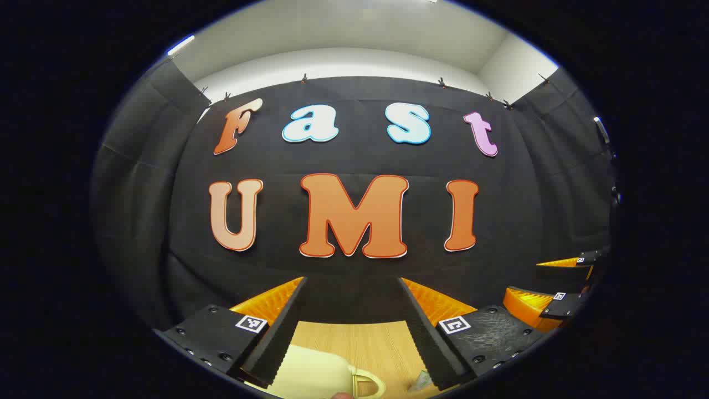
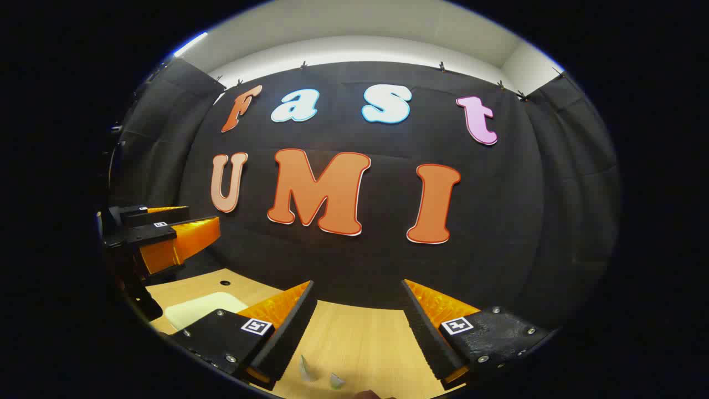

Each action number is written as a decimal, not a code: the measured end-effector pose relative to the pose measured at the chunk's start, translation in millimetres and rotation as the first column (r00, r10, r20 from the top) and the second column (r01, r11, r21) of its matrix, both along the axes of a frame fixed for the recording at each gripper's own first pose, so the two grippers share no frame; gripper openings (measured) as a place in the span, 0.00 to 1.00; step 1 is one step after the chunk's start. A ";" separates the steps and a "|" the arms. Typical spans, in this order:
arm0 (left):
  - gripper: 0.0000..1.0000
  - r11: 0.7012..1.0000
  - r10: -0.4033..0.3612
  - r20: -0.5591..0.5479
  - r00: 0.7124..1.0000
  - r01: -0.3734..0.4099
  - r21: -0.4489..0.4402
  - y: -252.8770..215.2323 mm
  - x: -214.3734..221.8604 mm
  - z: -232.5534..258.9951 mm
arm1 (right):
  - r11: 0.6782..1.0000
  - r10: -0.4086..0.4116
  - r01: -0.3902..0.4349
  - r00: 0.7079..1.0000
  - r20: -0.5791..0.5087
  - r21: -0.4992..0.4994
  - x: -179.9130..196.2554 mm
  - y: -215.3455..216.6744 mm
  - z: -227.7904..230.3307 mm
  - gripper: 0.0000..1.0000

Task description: First open the suitcase, pack the skin care products into it, and then close the suitcase.

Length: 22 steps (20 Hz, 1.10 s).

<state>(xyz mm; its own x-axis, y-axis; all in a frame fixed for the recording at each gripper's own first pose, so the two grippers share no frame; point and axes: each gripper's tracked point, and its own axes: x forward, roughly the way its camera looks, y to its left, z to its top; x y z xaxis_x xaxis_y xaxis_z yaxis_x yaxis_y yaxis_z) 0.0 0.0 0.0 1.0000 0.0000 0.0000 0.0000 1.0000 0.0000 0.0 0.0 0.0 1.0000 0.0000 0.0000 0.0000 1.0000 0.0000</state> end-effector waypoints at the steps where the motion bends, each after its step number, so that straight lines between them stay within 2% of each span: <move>1: 0.96 1.000 0.003 -0.003 1.000 -0.003 -0.014 0.3 -1.7 0.3 | 1.000 0.011 -0.011 1.000 0.001 0.002 0.7 2.1 -0.1 0.95; 4: 0.94 0.996 -0.044 -0.006 0.999 0.044 -0.073 -10.2 -4.2 1.9 | 1.000 0.013 -0.013 1.000 0.010 -0.008 -1.3 1.8 0.2 0.95; 6: 0.96 0.997 -0.045 -0.020 0.999 0.043 -0.064 -8.2 -8.3 -0.3 | 1.000 0.018 -0.018 1.000 0.004 -0.001 -5.5 2.3 -1.2 0.95; 8: 0.94 0.998 -0.036 -0.018 0.999 0.035 -0.056 -7.9 -9.8 1.4 | 1.000 0.028 -0.028 1.000 0.003 0.011 -9.2 5.1 -0.7 0.95; 9: 0.96 0.997 -0.046 -0.016 0.999 0.045 -0.059 -11.4 -11.9 1.0 | 1.000 0.027 -0.027 1.000 0.003 0.007 -11.0 5.3 -0.7 0.96; 12: 0.94 0.997 -0.063 -0.014 0.998 0.062 -0.055 -24.9 -25.5 -1.5 | 1.000 0.030 -0.030 1.000 -0.005 -0.006 -14.1 4.3 -3.7 0.95; 16: 0.97 0.999 -0.032 -0.040 0.999 0.032 0.015 -21.4 -25.3 -9.9 | 1.000 0.023 -0.023 1.000 -0.010 -0.002 -17.1 2.5 -7.0 0.95; 22: 0.95 0.983 -0.040 -0.113 0.993 0.059 0.172 -28.6 -31.4 -45.8 | 1.000 0.000 0.000 1.000 -0.009 -0.012 -12.2 -16.1 -10.7 0.95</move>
<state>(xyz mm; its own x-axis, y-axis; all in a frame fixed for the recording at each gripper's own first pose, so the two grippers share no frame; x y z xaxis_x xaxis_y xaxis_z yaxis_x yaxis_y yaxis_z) -31.4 -28.6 -45.8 0.9928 -0.0400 -0.1128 0.0592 0.9834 0.1718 -12.2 -16.1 -10.7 1.0000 0.0000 -0.0088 -0.0001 0.9999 -0.0124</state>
